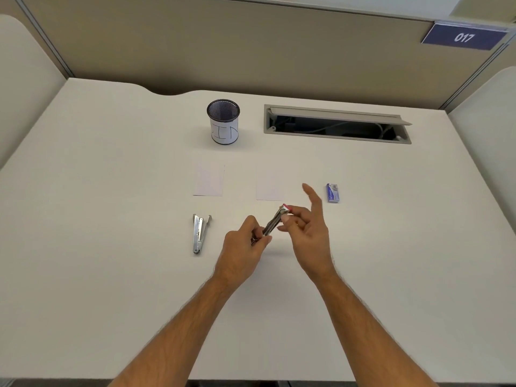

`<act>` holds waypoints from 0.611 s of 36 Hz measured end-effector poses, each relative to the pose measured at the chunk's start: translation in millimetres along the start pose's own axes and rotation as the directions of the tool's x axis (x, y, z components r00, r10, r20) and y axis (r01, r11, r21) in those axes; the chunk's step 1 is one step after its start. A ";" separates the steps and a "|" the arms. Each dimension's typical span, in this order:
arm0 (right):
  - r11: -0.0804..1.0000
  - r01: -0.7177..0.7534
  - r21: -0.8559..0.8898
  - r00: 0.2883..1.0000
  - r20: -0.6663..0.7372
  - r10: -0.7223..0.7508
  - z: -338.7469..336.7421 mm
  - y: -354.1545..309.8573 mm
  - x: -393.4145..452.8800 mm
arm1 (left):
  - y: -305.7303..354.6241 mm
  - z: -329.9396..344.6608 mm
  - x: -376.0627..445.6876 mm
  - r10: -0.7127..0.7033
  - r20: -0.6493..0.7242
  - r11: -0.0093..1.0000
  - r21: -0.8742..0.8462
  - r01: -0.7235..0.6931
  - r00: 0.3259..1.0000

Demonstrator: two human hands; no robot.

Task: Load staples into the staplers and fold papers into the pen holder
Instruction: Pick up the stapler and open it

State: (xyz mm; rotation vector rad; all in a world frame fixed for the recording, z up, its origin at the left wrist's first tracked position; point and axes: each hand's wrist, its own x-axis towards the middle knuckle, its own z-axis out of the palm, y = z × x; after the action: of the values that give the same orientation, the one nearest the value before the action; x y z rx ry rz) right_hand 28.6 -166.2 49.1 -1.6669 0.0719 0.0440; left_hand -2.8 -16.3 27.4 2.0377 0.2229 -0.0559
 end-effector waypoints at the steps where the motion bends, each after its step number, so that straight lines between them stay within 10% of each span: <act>1: 0.999 0.016 -0.051 1.000 0.006 -0.015 0.4 1.2 -1.4 | 0.2 -0.1 0.3 0.000 -0.005 1.000 0.002 0.000 1.000; 22: 1.000 0.013 -0.019 0.995 -0.101 -0.014 -1.7 -2.2 -8.7 | -1.7 2.6 -0.2 0.027 0.028 0.995 -0.095 -0.024 0.999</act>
State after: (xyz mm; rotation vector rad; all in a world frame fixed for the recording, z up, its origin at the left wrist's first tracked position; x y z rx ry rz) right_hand 20.0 -167.5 52.1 -1.6873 0.1370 -0.0499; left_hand -3.1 -17.8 24.8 1.9440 0.1782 -0.0580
